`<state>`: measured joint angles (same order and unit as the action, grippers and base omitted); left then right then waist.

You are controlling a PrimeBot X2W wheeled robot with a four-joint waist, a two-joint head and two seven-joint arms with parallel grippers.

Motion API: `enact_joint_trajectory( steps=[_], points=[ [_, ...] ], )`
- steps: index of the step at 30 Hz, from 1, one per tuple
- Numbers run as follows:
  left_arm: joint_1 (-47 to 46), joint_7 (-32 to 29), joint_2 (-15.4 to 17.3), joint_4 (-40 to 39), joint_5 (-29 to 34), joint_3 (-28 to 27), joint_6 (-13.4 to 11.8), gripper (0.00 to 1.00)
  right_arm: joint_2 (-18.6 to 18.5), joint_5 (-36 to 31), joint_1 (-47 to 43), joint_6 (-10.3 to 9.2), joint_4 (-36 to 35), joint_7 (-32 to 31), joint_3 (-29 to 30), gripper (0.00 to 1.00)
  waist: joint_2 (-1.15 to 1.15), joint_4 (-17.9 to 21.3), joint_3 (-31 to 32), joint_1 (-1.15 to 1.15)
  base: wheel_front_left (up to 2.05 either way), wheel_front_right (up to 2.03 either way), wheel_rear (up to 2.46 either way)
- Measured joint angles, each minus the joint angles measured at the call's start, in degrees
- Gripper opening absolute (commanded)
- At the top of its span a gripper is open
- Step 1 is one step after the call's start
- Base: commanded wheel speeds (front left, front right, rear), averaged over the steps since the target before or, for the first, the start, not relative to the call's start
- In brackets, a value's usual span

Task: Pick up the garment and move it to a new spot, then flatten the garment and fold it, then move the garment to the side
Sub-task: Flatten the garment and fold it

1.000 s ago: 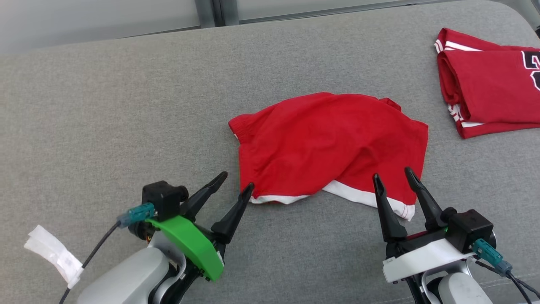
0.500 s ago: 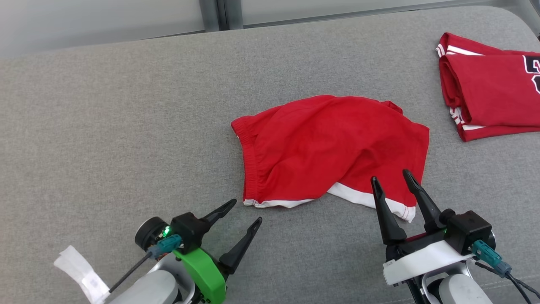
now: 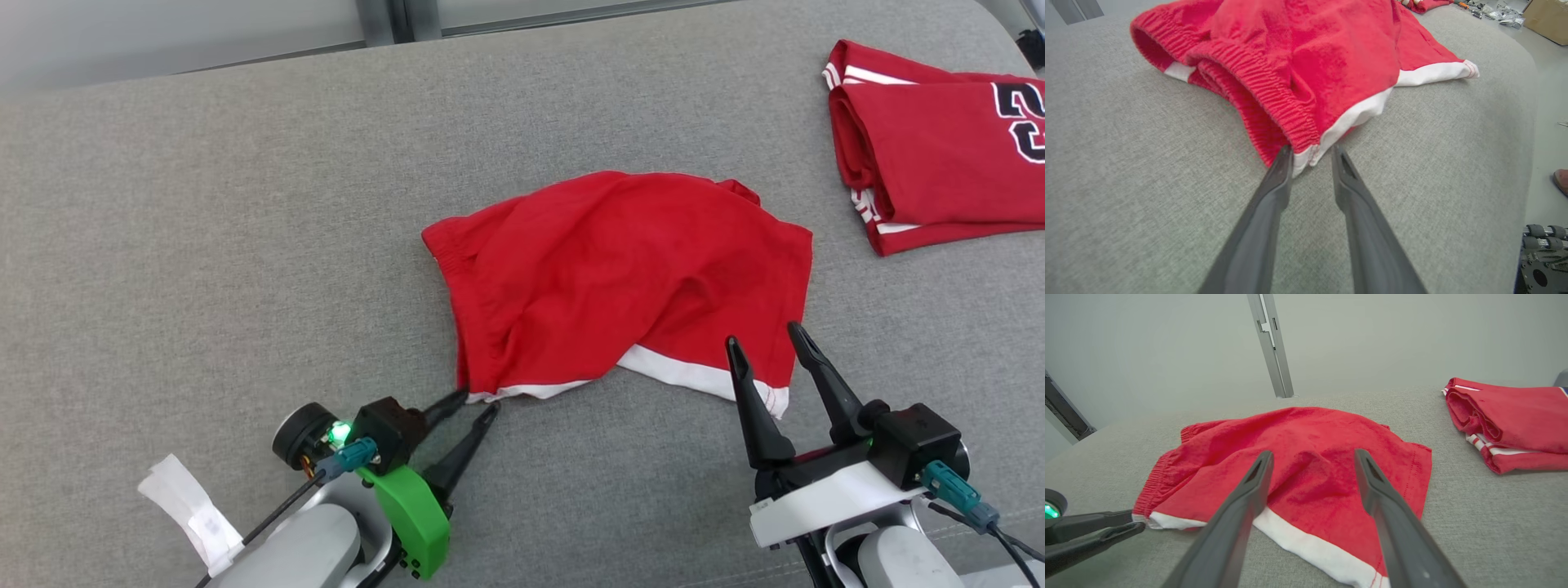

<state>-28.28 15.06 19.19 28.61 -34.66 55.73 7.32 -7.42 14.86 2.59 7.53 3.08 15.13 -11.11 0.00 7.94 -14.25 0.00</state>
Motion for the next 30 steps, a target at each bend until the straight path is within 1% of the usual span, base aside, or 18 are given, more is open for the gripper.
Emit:
enact_joint_trajectory(
  steps=[1,8,12,20,25,30],
  points=[
    [0.0,0.0,0.0,0.1,0.0,0.2,0.0,0.00,-0.1,0.0,0.0,0.00,0.0,0.0,0.0,1.00,0.00,0.1,-0.1,0.00,0.00,0.00,0.00],
    [-0.7,0.1,0.4,1.1,-0.1,2.0,0.1,0.00,-0.4,-0.1,0.0,0.00,0.0,0.0,0.1,1.00,0.00,0.2,0.2,0.00,0.00,0.00,0.00],
    [-1.0,0.1,1.2,0.3,0.0,1.4,0.1,0.00,-0.6,0.2,-0.5,0.00,1.0,0.0,0.5,1.00,0.00,0.1,0.6,0.00,0.00,0.00,0.00],
    [0.6,0.1,3.8,-4.2,0.7,-2.8,0.1,0.00,0.1,5.0,-2.0,0.00,8.6,0.0,2.1,1.00,0.00,-0.9,1.2,0.00,0.00,0.00,0.00],
    [1.3,0.1,5.2,-5.9,1.5,-4.1,0.1,0.00,0.7,7.3,-1.9,0.00,13.4,0.0,3.3,1.00,0.00,-1.7,1.1,0.00,0.00,0.00,0.00],
    [1.3,0.1,5.5,-6.2,1.9,-4.7,0.1,0.00,0.8,8.3,-0.7,0.00,17.1,0.0,3.7,1.00,0.00,-2.2,0.6,0.00,0.00,0.00,0.00]
  ],
)
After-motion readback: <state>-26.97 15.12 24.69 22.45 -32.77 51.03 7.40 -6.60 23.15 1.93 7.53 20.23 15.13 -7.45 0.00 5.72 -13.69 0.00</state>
